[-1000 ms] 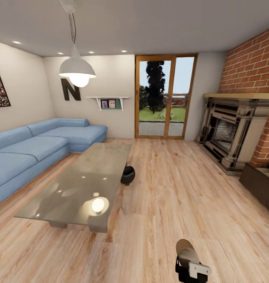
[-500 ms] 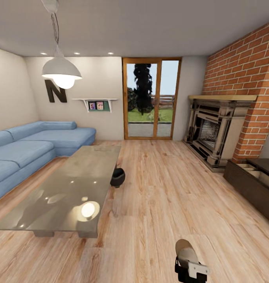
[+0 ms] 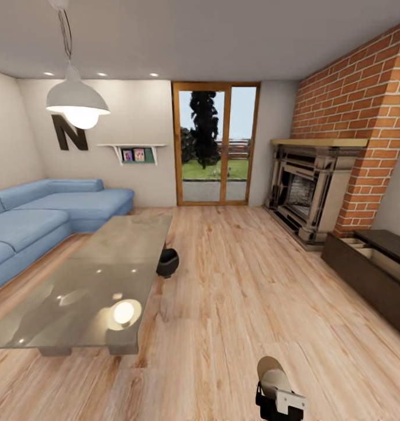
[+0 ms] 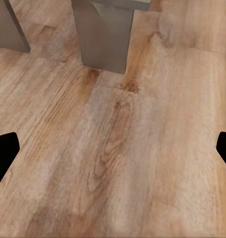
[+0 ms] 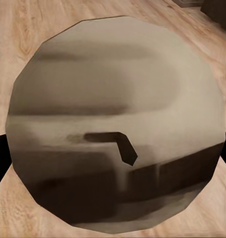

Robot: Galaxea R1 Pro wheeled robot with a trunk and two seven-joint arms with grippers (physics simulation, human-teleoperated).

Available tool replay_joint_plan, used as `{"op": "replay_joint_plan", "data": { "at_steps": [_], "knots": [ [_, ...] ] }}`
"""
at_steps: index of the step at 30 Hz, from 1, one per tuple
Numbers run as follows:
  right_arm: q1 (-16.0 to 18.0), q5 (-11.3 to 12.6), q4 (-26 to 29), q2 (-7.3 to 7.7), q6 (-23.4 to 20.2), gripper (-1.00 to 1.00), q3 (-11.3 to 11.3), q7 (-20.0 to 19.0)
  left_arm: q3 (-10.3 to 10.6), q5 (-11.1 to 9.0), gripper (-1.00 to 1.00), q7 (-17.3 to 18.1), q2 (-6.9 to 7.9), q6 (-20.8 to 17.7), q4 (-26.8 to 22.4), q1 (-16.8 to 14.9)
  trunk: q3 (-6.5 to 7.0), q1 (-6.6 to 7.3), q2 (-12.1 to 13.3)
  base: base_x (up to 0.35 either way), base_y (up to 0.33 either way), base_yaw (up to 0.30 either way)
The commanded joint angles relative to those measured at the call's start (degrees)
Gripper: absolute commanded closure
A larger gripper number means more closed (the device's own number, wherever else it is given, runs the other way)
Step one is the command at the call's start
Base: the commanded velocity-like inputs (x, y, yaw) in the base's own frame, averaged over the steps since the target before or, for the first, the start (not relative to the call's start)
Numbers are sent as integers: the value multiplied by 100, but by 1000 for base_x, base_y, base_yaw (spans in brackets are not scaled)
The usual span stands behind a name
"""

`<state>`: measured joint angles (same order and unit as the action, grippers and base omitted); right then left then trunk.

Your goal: Place each of the two pumpkins and all three candles from the living room inside a cabinet in the living room (use any cabinet), then make sure every cabinet is closed, and position the cauldron so it is next to a table in the living room.

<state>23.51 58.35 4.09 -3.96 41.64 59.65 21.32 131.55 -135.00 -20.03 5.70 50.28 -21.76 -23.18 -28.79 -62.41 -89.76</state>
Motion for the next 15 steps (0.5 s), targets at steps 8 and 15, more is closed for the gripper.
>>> {"op": "replay_joint_plan", "data": {
  "at_steps": [8, 15],
  "knots": [
    [4, 10, 3, -7, 2, 100, -84, 35, 46, 0, -100, -44, 1, 26, -20, -11, -64, 0, -4, 0, 0, -188],
    [4, 4, -10, -1, 10, 100, -94, 18, 46, 0, -100, -41, 1, 26, -21, -11, -78, 0, -4, 11, -4, -255]
  ]
}}
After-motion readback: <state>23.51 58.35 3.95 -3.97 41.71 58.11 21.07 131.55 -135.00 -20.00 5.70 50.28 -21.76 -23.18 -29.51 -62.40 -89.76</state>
